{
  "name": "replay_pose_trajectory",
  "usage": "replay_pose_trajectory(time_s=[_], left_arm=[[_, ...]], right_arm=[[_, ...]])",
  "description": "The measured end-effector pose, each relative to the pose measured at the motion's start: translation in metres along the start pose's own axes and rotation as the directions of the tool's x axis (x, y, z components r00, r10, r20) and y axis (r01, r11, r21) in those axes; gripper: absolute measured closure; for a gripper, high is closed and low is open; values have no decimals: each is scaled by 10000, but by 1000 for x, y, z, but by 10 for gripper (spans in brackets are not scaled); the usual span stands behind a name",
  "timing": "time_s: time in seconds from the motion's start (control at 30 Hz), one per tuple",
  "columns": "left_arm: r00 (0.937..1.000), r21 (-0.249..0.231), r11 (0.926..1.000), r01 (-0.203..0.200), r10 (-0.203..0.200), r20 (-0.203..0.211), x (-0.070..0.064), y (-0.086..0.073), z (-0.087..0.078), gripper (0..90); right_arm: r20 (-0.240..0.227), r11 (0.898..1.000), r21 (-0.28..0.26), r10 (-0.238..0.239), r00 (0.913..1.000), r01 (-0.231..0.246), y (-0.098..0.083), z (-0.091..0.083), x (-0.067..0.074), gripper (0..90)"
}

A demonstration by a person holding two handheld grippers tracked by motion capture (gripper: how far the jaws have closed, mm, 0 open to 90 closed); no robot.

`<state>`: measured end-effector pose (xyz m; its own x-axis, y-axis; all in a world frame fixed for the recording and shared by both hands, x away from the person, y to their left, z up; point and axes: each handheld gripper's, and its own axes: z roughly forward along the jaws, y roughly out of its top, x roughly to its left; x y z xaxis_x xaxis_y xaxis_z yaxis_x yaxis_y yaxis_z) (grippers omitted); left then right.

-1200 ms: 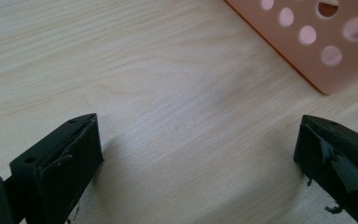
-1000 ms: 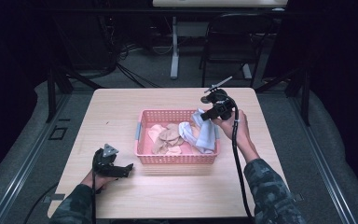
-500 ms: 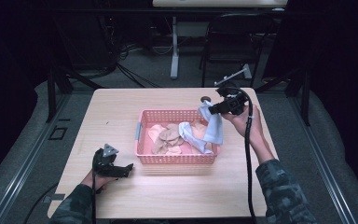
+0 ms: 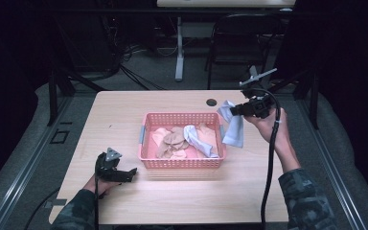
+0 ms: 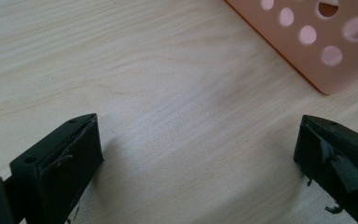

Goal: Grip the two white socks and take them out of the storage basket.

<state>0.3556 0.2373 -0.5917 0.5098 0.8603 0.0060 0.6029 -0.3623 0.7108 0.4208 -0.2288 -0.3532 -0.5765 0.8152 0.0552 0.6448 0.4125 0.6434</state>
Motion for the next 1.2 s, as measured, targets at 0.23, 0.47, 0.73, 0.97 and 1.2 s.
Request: replay_pose_trajectory(time_s=[0.23,0.47,0.73,0.97,1.2], left_arm=[[10000,-2,10000,-4,4,-3,0,0,0,7],[10000,-6,10000,7,-7,-13,0,0,0,7],[10000,-5,10000,7,-7,-13,0,0,0,7],[10000,-9,10000,14,-14,-6,0,0,0,7],[10000,-11,10000,13,-13,-11,0,0,0,7]], right_arm=[[248,9989,-108,451,9987,-449,-20,-11,-20,820],[499,9964,-29,842,9952,-841,-39,-16,-39,820],[718,9946,95,1028,9921,-1037,-57,-13,-49,820],[827,9924,182,1197,9894,-1216,-71,-1,-55,820],[993,9905,507,1220,9876,-1274,-81,14,-57,820]])
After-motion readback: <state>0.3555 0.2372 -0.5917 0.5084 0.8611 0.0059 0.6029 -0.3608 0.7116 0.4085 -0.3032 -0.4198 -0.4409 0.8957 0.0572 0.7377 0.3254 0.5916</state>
